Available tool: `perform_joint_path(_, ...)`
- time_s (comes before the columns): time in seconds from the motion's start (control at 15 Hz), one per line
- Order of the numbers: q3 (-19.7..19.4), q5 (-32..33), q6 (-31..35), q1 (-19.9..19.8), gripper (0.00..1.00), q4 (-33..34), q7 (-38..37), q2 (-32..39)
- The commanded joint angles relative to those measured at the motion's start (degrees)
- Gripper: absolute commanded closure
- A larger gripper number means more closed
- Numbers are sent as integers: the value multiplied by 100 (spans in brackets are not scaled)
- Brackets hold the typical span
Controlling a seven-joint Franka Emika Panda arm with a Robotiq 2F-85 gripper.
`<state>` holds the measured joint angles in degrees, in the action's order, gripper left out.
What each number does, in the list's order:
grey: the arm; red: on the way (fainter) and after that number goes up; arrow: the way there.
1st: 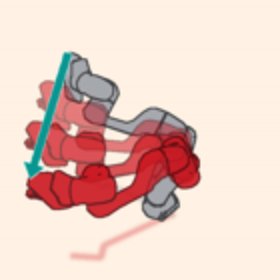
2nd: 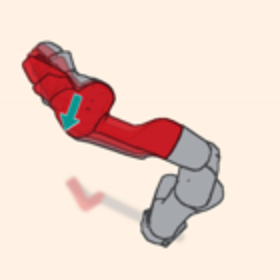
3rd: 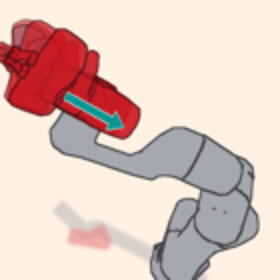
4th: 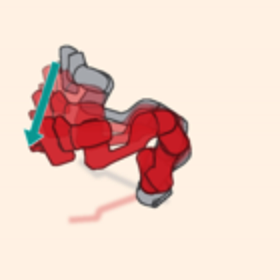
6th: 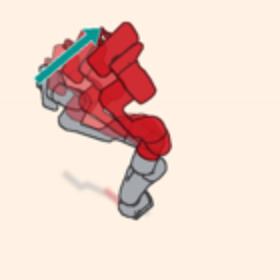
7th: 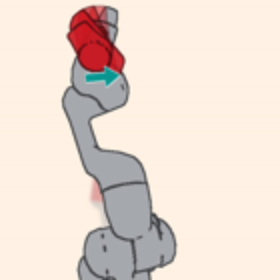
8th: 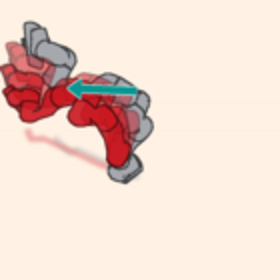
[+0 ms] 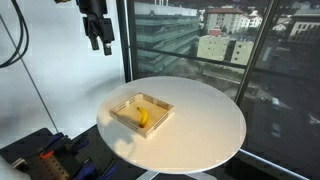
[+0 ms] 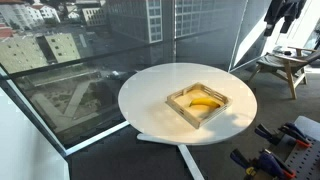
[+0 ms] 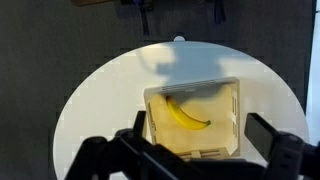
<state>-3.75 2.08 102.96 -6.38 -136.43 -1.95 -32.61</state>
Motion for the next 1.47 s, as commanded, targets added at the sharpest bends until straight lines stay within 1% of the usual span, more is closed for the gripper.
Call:
perform_joint_path(0.0, -19, 10, -15, 22, 0, 18, -7, 3)
perform_joint_path(1.07, -11, 13, 2, 40, 0, 39, 14, 26)
perform_joint_path(1.4, 7, 1, 38, 78, 0, 188, -10, 242)
